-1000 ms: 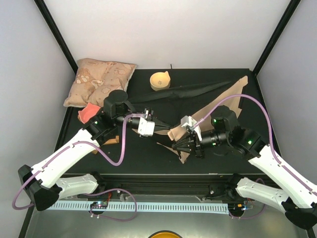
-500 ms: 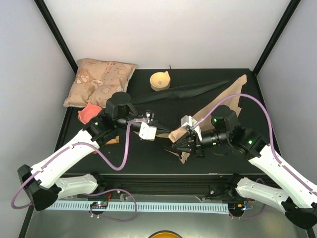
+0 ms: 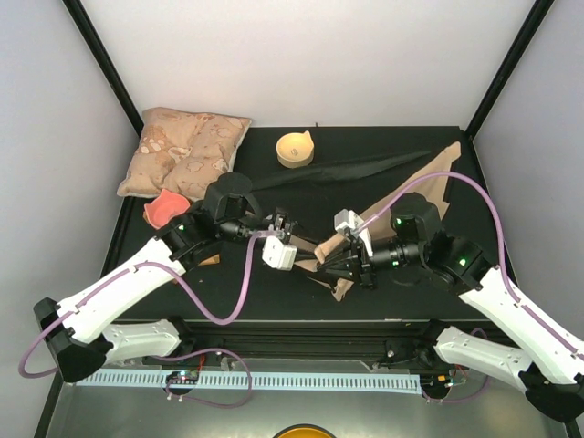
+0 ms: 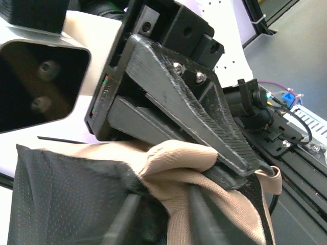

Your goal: Set up the pet tent

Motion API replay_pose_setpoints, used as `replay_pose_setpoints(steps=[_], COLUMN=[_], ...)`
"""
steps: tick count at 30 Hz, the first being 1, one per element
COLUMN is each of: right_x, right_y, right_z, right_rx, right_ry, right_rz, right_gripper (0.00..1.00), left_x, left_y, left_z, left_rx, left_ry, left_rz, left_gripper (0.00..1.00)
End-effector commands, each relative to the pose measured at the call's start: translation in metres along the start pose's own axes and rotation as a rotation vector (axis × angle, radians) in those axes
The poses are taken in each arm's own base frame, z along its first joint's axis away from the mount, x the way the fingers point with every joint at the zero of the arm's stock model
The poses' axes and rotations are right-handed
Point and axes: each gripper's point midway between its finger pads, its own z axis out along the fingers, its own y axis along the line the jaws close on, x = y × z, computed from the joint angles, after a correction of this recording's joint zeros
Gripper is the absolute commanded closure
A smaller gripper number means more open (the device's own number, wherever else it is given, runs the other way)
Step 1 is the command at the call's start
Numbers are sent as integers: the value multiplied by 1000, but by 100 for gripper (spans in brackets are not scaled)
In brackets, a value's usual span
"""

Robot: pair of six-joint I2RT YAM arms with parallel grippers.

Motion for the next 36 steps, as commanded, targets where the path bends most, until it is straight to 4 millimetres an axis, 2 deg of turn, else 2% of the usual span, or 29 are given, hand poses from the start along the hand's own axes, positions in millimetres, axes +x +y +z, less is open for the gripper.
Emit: replay_pose_setpoints(steps=[1, 3, 6, 9, 12, 15, 19, 20, 24, 27, 31, 36], right_x=[-22, -32, -51, -73, -99, -122, -150, -156, -176, -184, -188, -196], right_y=[-9, -11, -22, -30, -34, -33, -32, -33, -34, -32, -35, -30], right_z=[-5, -9, -18, -31, -49, -65, -88, -94, -115, -119, -123, -132], right_rx=[73, 99, 188, 267, 331, 361, 396, 409, 463, 471, 485, 476], right_ry=[-91, -134, -224, -341, -482, -603, -757, -792, -896, -916, -940, -991], right_rz=[48, 45, 43, 50, 55, 47, 53, 58, 61, 54, 70, 76], right_gripper=[99, 99, 99, 99, 99, 99, 99, 99, 99, 99, 99, 99], left_x=[-16, -16, -24, -35, -32, -27, -30, -24, -21, -11, -2, 26], left_y=[-6, 3, 23, 38, 59, 64, 51, 44, 40, 43, 42, 46], left_z=[0, -5, -23, -52, -81, -99, -100, -96, -94, -87, -66, -52], left_rx=[19, -64, -250, -433, -639, -737, -712, -699, -709, -712, -645, -687], left_ry=[-18, -2, 13, 0, -26, -44, -163, -184, -269, -256, -229, -151], left_rz=[21, -3, -30, -118, -391, -624, -786, -806, -796, -794, -783, -753], left_gripper=[40, 19, 4, 1, 1, 1, 1, 1, 2, 8, 16, 21])
